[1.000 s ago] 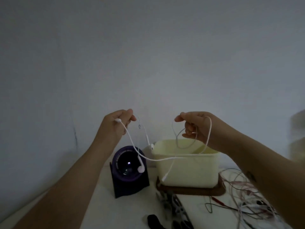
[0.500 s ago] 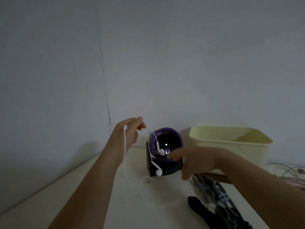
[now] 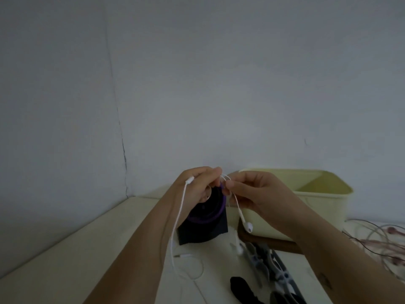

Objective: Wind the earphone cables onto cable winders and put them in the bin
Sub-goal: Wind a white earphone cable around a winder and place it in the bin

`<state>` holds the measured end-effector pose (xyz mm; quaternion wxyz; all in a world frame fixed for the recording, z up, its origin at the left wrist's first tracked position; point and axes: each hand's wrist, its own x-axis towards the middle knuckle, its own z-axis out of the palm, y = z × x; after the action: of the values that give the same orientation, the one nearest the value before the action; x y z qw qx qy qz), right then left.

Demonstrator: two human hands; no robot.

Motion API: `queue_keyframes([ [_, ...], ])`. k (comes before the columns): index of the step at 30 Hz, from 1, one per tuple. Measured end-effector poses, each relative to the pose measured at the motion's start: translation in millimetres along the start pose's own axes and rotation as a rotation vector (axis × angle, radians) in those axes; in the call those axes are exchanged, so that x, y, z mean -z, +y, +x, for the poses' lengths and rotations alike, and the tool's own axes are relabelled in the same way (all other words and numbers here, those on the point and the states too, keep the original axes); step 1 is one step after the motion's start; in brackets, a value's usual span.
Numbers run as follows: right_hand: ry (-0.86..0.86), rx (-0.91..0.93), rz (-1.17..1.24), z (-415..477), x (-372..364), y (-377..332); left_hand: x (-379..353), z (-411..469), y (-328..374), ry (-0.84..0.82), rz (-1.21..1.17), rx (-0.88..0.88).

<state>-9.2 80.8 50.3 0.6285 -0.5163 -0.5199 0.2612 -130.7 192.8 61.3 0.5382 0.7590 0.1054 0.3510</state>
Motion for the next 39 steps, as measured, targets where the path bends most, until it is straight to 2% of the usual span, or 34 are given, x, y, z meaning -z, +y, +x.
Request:
queue_keyframes([
  [4, 0.034, 0.005, 0.028, -0.8, 17.2, 6.0, -5.4, 7.8, -20.7, -0.027, 0.193, 0.032],
  [7, 0.002, -0.043, 0.045, -2.7, 22.1, 13.0, -11.7, 5.0, -30.1, -0.072, 0.177, 0.011],
  [10, -0.049, -0.102, 0.036, -2.8, 26.8, 17.0, -11.0, 5.8, -36.6, -0.035, 0.185, 0.040],
  [14, -0.097, -0.105, -0.051, -4.3, 30.6, 16.9, -12.9, 2.2, -38.8, 0.027, 0.109, 0.043],
  [19, -0.058, -0.069, -0.153, -4.8, 31.1, 18.2, -17.6, -0.5, -41.7, -0.027, -0.087, 0.148],
  [22, -0.072, -0.060, -0.180, -5.5, 30.7, 18.1, -20.5, -3.3, -39.4, -0.053, -0.197, 0.107],
  [25, -0.075, -0.100, -0.056, -5.9, 30.6, 19.7, -22.5, -4.9, -40.4, -0.087, -0.333, 0.063],
  [28, -0.064, -0.191, 0.235, -6.2, 29.0, 20.2, -22.0, -6.9, -43.7, -0.149, -0.510, 0.145],
  [32, -0.070, -0.251, 0.451, -7.1, 27.3, 19.4, -26.1, -7.0, -44.3, -0.127, -0.617, 0.131],
  [35, -0.050, -0.256, 0.501, -8.8, 26.3, 17.4, -27.7, -5.5, -43.4, -0.126, -0.509, 0.091],
  [39, -0.077, -0.232, 0.520, -7.9, 29.5, 20.0, -27.9, -6.0, -41.4, -0.110, -0.092, 0.005],
])
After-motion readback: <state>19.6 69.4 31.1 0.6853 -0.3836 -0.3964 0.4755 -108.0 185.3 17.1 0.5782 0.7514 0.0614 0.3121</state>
